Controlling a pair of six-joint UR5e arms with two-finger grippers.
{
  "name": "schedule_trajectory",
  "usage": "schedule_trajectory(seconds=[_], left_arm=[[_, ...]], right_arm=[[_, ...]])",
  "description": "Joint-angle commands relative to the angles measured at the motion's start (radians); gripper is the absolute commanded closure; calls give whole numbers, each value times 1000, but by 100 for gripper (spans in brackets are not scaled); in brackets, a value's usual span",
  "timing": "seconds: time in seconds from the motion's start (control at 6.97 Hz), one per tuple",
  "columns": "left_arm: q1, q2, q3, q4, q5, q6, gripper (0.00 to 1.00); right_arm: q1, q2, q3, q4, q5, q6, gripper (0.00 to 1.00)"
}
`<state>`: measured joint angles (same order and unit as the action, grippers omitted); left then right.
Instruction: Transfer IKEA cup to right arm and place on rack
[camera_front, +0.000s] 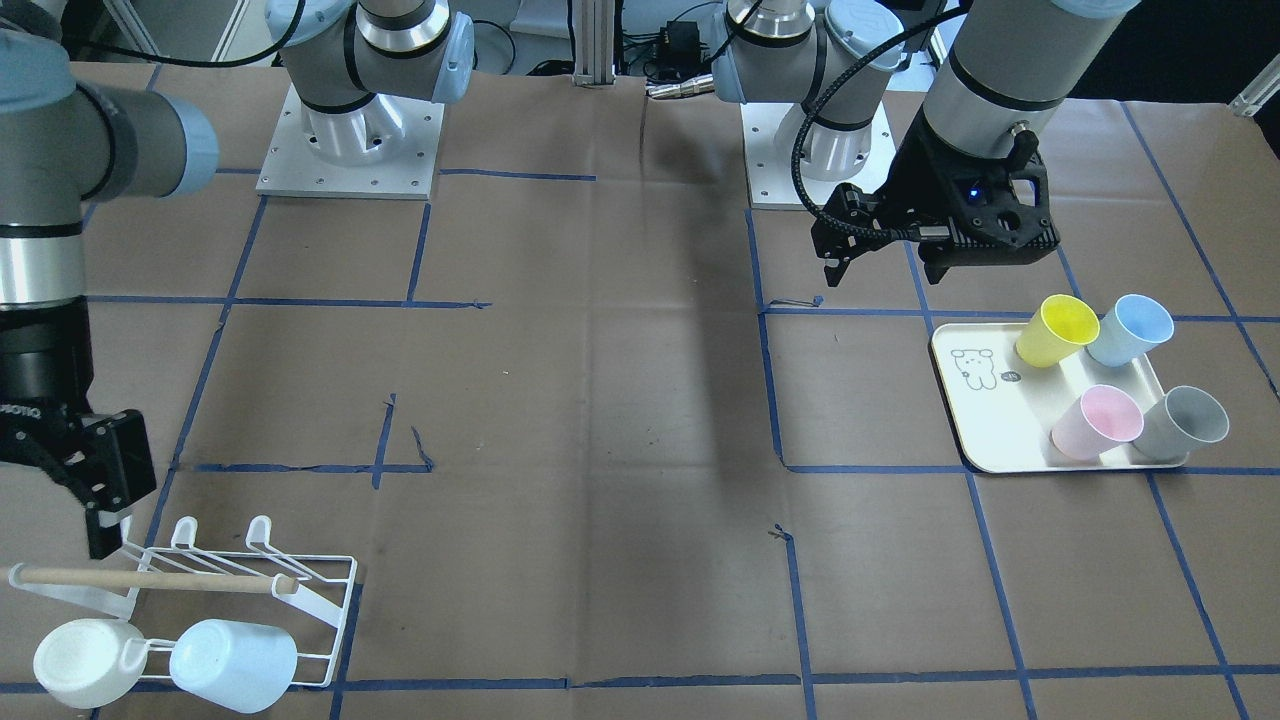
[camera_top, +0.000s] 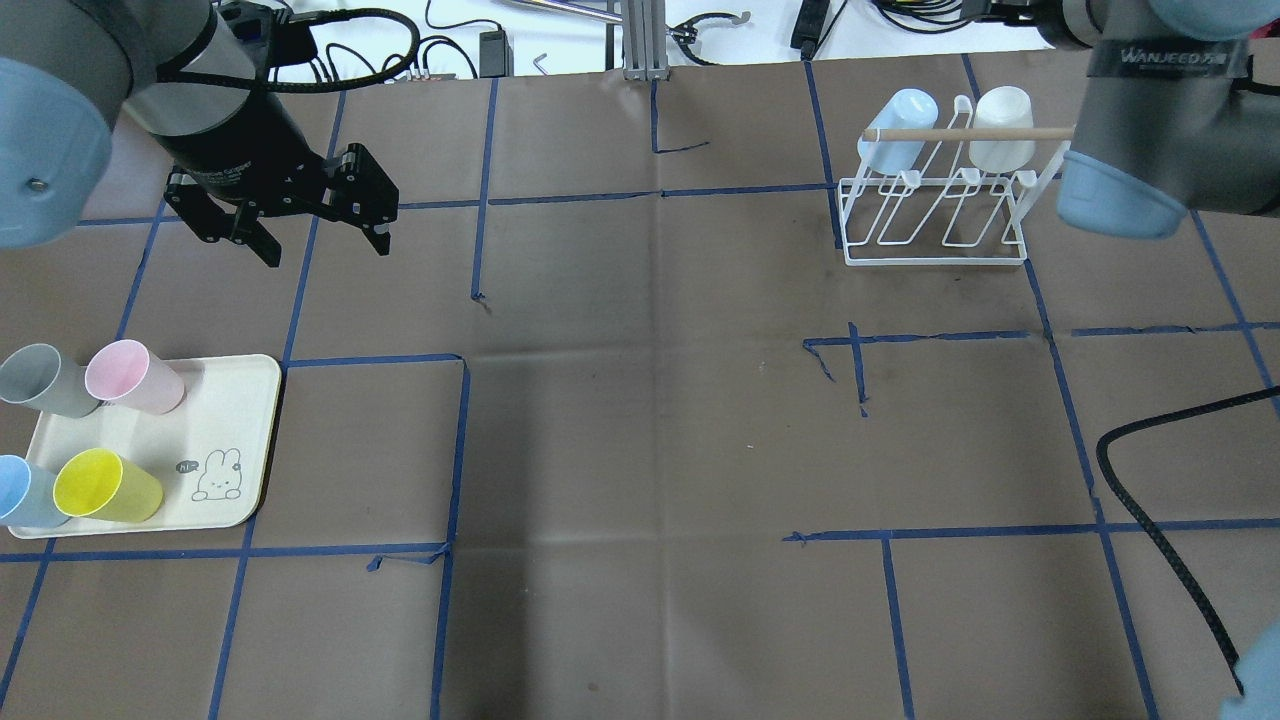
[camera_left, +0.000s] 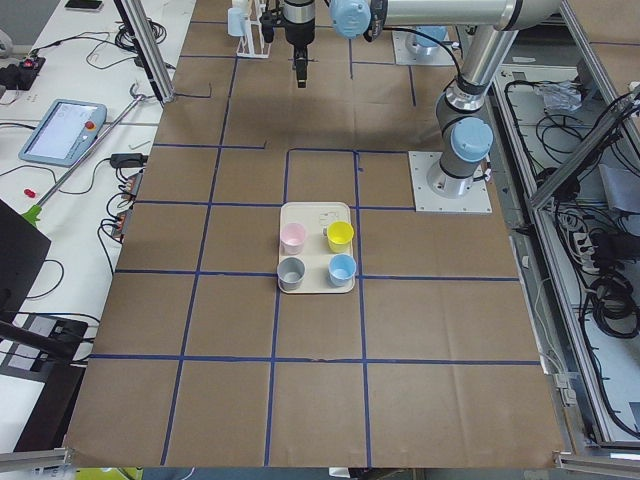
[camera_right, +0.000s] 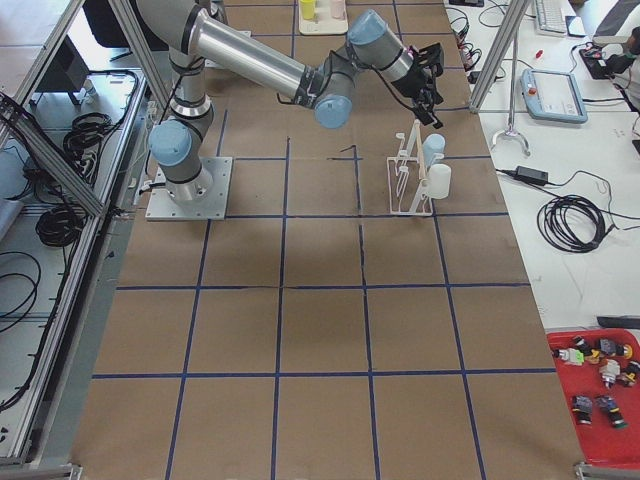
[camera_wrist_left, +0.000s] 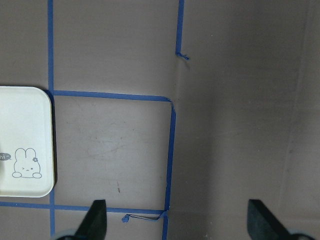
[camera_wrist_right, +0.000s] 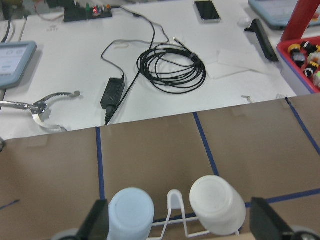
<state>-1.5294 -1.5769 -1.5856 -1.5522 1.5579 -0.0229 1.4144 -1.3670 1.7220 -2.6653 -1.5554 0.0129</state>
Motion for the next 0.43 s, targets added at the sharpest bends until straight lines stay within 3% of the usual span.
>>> schedule_trajectory(seconds=[0.0, 0.29], left_arm=[[0, 0, 1, 0, -1, 0, 0], [0, 0, 1, 0, 1, 1, 0]], right_arm=[[72, -98, -7, 274, 1, -5, 0], [127, -211, -7, 602, 12, 7, 0]])
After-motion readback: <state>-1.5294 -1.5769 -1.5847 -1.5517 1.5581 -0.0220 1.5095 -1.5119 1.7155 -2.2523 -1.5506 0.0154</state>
